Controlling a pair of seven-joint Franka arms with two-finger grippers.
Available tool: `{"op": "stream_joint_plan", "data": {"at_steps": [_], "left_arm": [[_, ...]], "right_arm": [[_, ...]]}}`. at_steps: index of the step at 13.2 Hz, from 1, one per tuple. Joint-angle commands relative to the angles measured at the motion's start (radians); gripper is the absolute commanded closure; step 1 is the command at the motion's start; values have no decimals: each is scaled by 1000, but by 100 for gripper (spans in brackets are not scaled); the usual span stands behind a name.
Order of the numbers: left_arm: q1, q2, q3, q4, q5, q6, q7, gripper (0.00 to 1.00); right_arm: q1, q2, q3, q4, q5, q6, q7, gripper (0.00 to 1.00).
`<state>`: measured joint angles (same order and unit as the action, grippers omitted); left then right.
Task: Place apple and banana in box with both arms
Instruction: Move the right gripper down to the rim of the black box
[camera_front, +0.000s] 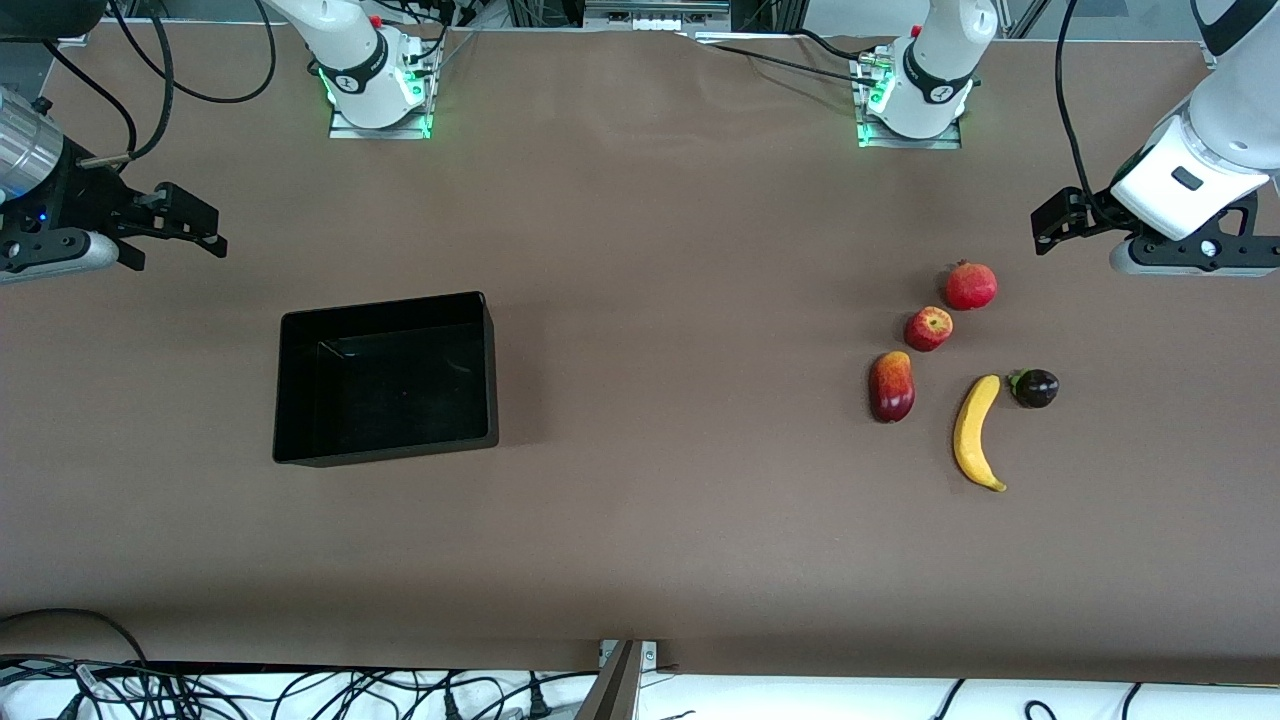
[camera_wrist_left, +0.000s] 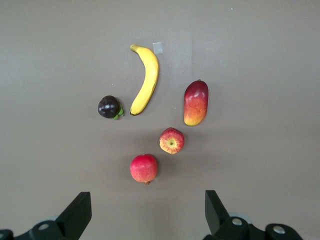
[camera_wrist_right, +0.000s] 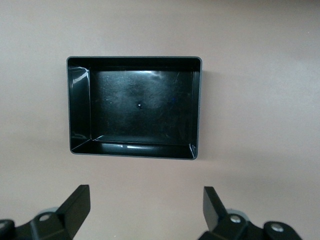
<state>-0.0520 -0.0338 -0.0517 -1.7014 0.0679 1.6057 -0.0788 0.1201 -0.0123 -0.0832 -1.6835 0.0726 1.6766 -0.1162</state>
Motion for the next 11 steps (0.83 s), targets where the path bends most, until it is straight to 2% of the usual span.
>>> {"op": "stream_joint_plan", "data": {"at_steps": [1, 5, 7, 8, 11], "left_arm": [[9, 6, 4, 28, -30, -33, 23, 0], [12, 5, 4, 28, -30, -43, 24, 0], [18, 2, 7, 25, -30, -62, 25, 0], [23, 2, 9, 25, -30, -70, 24, 0], [23, 3, 12, 25, -31, -81, 25, 0]], "right_arm": [[22, 2, 20, 24, -54, -9, 6, 0], [21, 25, 19, 31, -56, 0, 9, 0], [16, 87, 16, 21, -56, 20, 12, 0], [10, 133, 11, -2, -50, 52, 13, 0], [1, 259, -15, -105, -47, 277, 1, 0]]}}
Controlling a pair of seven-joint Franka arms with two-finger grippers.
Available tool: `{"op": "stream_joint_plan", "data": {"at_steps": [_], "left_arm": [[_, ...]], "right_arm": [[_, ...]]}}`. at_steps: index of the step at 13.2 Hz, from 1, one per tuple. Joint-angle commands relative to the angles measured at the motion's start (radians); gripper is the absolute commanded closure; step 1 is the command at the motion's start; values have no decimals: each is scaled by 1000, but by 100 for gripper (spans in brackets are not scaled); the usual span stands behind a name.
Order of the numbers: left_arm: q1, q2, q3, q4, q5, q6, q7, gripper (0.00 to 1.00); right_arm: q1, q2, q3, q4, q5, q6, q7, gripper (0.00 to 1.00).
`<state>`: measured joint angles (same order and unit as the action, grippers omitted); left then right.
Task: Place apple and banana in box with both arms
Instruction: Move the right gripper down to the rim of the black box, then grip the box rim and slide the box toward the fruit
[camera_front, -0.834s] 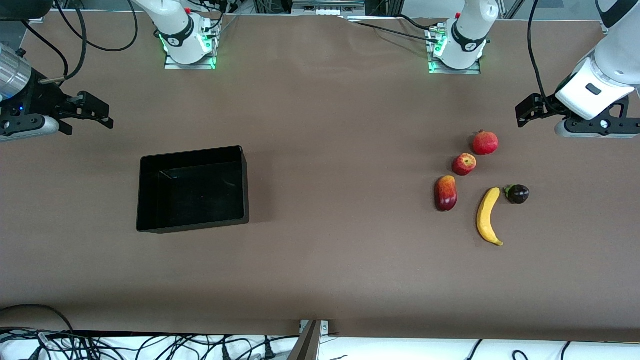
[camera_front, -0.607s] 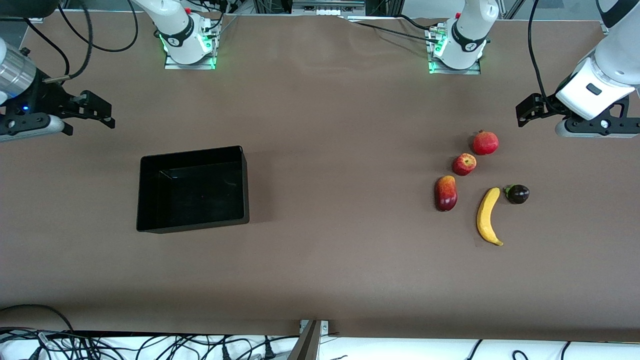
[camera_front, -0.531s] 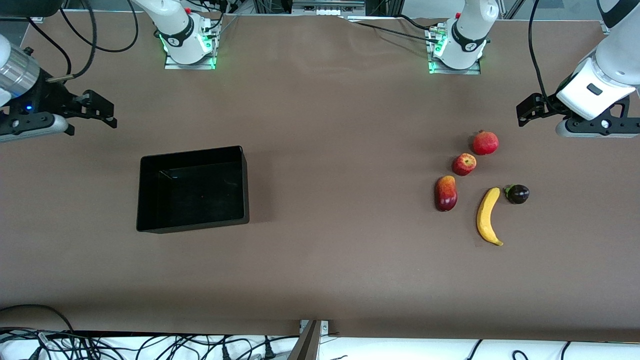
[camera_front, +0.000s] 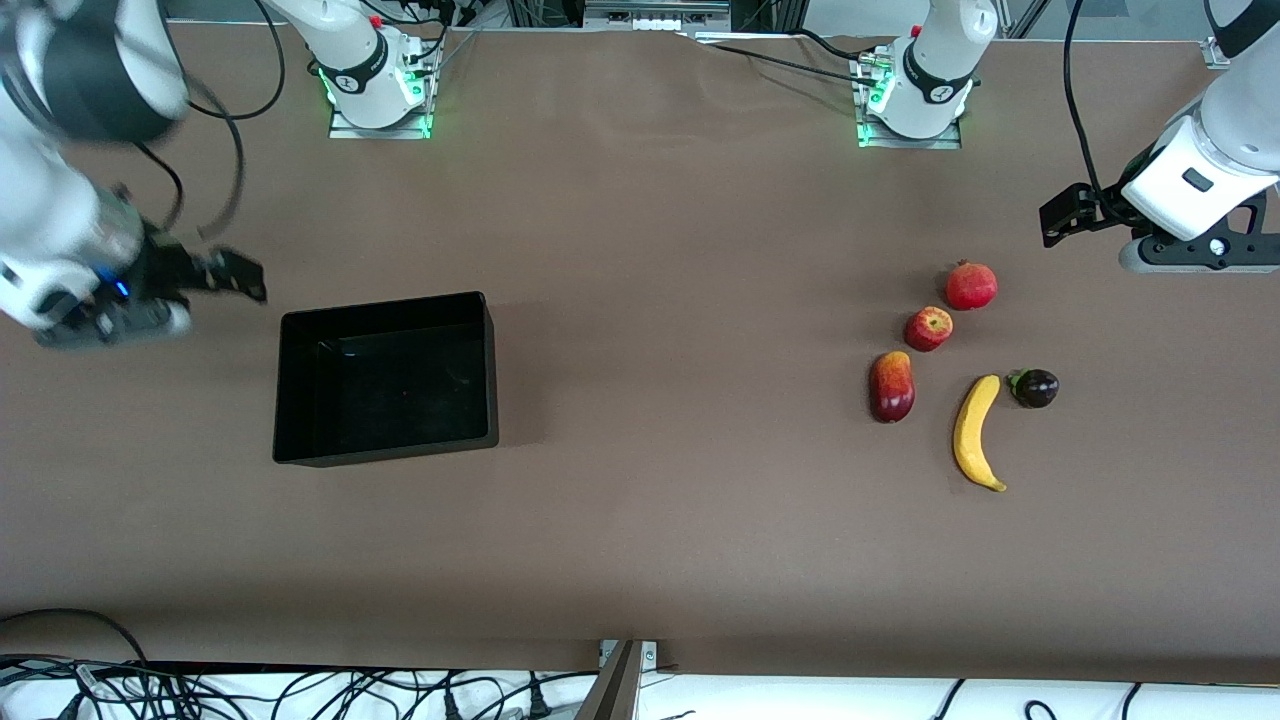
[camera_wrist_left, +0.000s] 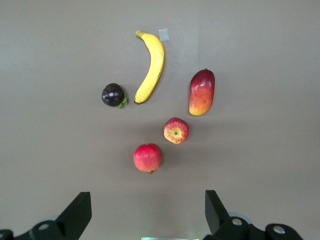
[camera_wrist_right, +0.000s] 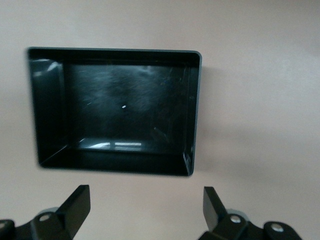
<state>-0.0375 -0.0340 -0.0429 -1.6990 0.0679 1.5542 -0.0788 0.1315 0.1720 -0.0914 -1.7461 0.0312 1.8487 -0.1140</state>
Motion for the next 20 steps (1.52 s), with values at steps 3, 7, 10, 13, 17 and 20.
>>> {"op": "stream_joint_plan", "data": {"at_steps": [3, 7, 10, 13, 17, 20], "left_arm": [[7, 5, 3, 25, -31, -26, 24, 0], [7, 3, 0, 25, -33, -31, 24, 0], [7, 5, -3, 25, -33, -36, 24, 0], [8, 5, -2, 27, -33, -36, 24, 0], [7, 6, 0, 27, -33, -36, 22, 0], [8, 6, 0, 25, -34, -34, 22, 0]], "right_arm": [[-62, 209, -7, -93, 1, 294, -7, 0], [-102, 264, -5, -248, 36, 523, -19, 13], [-102, 268, -2, -240, 38, 520, -21, 100], [-95, 262, 9, -198, 38, 475, -23, 100], [3, 264, 52, 23, 38, 275, -10, 100], [170, 332, 53, 219, 38, 123, 175, 100]]}}
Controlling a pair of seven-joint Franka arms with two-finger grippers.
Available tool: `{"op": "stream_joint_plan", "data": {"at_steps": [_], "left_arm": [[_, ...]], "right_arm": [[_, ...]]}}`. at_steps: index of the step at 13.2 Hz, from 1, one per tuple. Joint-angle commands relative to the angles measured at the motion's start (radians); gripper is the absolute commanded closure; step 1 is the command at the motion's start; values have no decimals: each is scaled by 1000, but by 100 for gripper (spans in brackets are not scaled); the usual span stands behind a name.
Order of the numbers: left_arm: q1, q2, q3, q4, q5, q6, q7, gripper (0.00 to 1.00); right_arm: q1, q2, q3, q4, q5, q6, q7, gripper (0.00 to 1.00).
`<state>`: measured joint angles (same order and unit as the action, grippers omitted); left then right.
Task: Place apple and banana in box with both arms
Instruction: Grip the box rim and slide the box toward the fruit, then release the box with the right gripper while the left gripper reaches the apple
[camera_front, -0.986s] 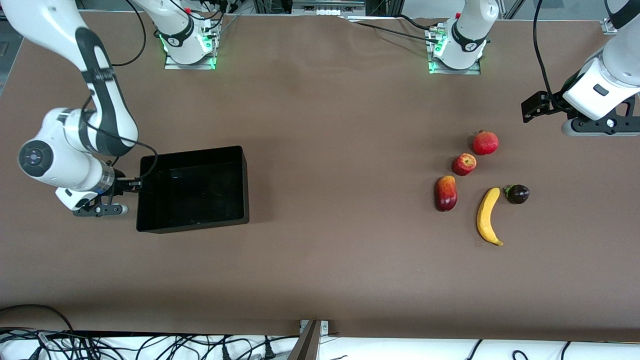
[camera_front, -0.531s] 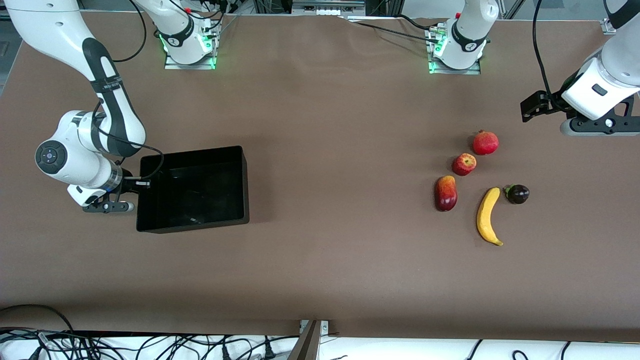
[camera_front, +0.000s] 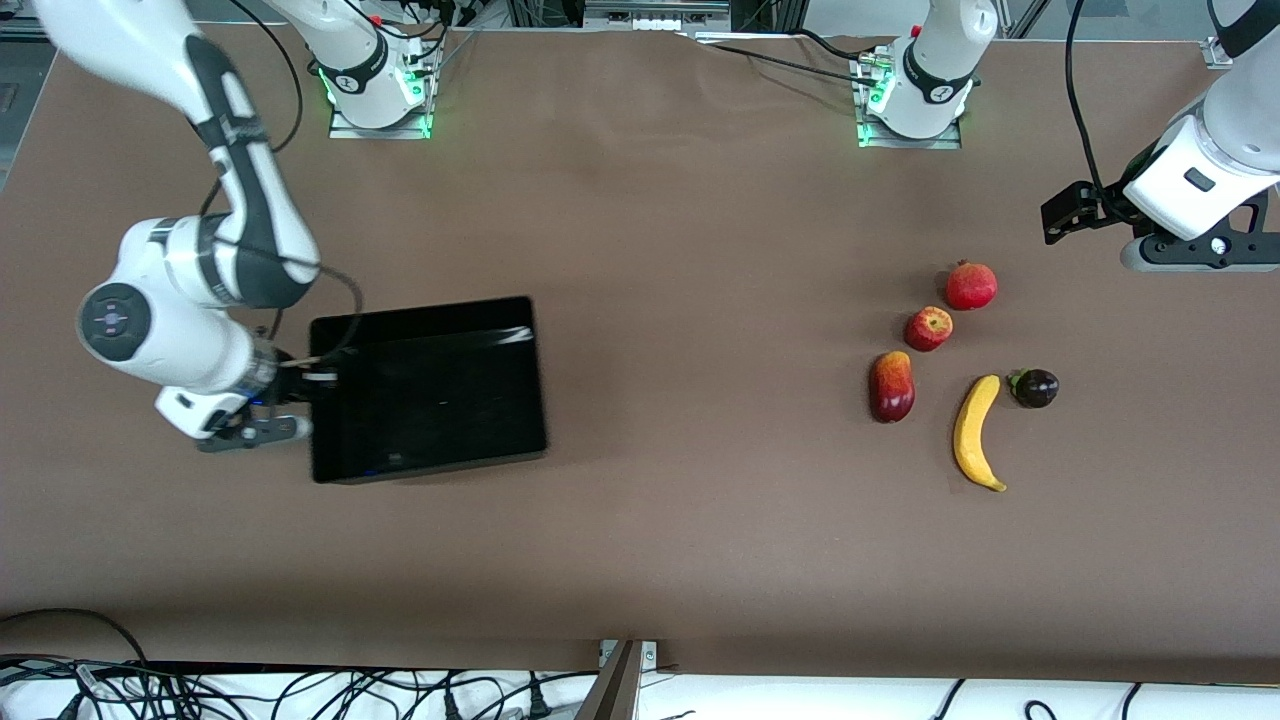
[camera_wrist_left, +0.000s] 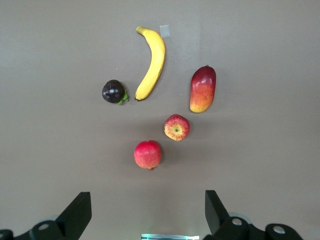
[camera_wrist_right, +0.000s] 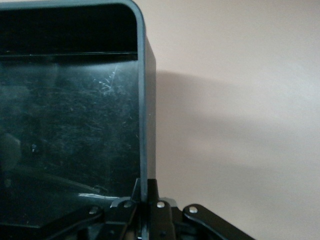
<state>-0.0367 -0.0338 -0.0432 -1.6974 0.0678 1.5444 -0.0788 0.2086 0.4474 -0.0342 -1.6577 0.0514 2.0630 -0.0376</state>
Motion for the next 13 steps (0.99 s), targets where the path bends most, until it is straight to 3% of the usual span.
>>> {"op": "stream_joint_plan", "data": {"at_steps": [1, 6, 10, 13], "left_arm": [[8, 6, 2, 24, -33, -26, 24, 0], [8, 6, 5, 24, -34, -36, 24, 0], [6, 6, 5, 25, -33, -36, 24, 0], [6, 6, 2, 24, -34, -36, 22, 0]], "right_arm": [[179, 91, -6, 186, 18, -96, 190, 100], [443, 344, -6, 462, 94, -17, 663, 100], [560, 453, -12, 526, 93, 115, 832, 100], [586, 470, -12, 526, 93, 175, 886, 100]]}}
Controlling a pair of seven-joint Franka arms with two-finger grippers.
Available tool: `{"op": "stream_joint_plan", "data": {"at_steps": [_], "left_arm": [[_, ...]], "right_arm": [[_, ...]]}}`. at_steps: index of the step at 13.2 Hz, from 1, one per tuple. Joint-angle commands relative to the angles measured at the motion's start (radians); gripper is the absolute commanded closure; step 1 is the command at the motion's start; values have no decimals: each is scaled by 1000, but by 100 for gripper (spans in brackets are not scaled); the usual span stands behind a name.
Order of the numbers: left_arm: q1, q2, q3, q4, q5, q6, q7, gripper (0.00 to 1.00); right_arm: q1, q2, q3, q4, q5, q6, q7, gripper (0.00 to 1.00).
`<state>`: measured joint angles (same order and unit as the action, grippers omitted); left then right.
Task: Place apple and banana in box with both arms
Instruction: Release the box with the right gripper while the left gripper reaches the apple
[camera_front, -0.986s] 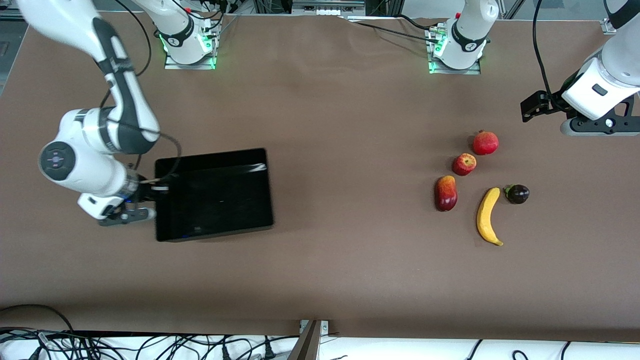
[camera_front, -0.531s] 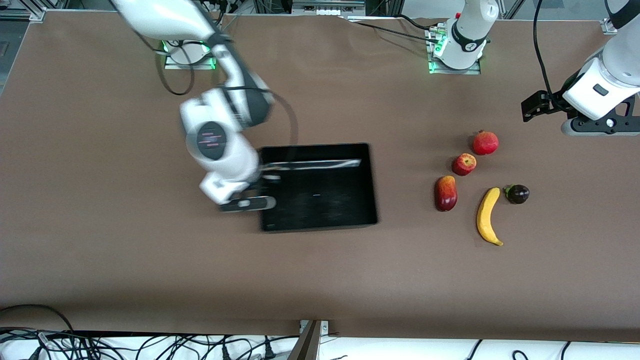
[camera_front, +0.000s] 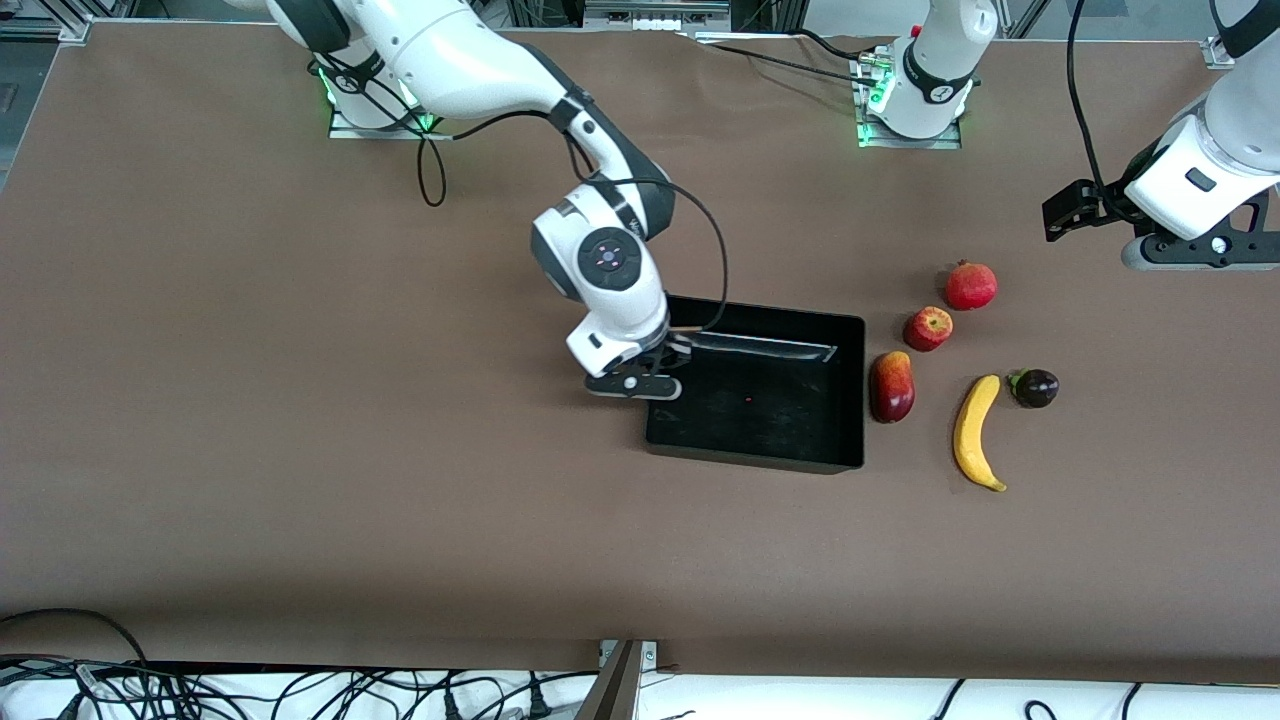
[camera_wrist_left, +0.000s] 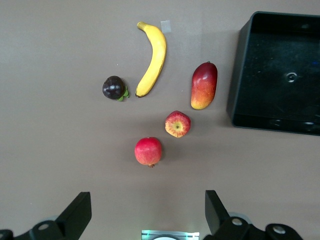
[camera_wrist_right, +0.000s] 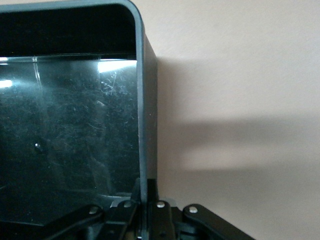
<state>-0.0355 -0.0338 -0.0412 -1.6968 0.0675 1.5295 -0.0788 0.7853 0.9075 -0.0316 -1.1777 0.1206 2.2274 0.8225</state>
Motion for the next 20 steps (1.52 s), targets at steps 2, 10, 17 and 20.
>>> {"op": "stream_joint_plan", "data": {"at_steps": [2, 10, 17, 20], "left_arm": [[5, 5, 0, 22, -34, -25, 22, 0], [8, 153, -5, -140, -17, 114, 86, 0], [25, 126, -6, -636, -15, 812, 82, 0], [19, 192, -8, -704, -15, 981, 76, 0]], "right_arm": [[23, 11, -14, 43, 24, 35, 55, 100], [34, -30, -56, 39, 10, 17, 58, 0], [-118, -229, -76, 30, 16, -195, -141, 0], [-162, -344, -88, -38, 11, -352, -233, 0]]}}
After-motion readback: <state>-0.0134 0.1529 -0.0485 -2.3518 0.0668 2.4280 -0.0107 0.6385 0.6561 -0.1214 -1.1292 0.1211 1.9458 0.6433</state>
